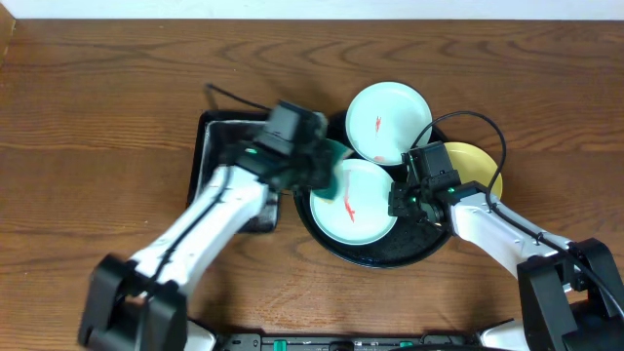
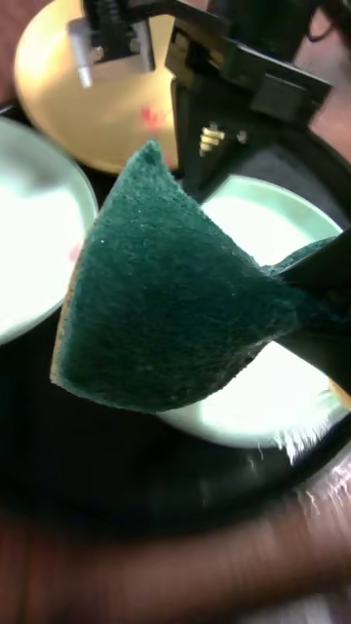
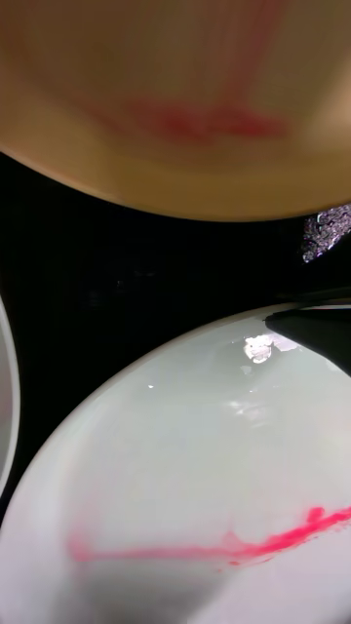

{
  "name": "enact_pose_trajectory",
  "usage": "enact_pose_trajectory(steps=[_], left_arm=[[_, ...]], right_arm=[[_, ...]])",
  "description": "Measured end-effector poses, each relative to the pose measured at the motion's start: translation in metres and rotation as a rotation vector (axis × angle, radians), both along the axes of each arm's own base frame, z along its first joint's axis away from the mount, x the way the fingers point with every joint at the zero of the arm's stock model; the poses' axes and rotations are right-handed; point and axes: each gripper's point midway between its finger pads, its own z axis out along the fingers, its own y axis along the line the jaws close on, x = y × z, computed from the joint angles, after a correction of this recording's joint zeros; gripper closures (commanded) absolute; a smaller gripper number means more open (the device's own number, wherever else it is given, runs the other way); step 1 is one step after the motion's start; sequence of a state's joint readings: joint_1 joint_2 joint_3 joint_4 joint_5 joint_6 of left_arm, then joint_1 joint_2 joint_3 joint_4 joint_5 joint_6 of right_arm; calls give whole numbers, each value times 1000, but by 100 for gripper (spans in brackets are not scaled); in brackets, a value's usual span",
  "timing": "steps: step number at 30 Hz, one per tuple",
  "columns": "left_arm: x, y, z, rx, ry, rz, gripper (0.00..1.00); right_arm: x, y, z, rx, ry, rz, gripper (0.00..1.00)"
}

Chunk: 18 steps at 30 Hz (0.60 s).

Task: Clean dirty plates on tray and stack at the side
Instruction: 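Lift the green sponge with the left gripper onto the mint plate, then scrub the mint plate with the sponge while the right gripper holds it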

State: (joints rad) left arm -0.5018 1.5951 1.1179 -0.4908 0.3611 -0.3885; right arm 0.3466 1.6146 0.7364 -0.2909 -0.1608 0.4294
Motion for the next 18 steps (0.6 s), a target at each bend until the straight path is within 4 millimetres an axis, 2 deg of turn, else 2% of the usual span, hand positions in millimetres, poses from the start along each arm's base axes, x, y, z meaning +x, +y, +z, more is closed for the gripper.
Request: enact_pose_trajectory(steps=[4,10,14,18], left_arm=[[-4,-32,-31,-11,60,4,93],[-12,-55,-91,14,196,77,93],[-15,-57,-100,34,216,94,93],[-19,-42,-101,146,233,128,93]], right_arm=[[0,0,0,2,5,-11,99],[-1,0,0,4,10,-20,99],[-1,0,0,6,11,-24,99],[-1,-1,0,5,15,-25,99]])
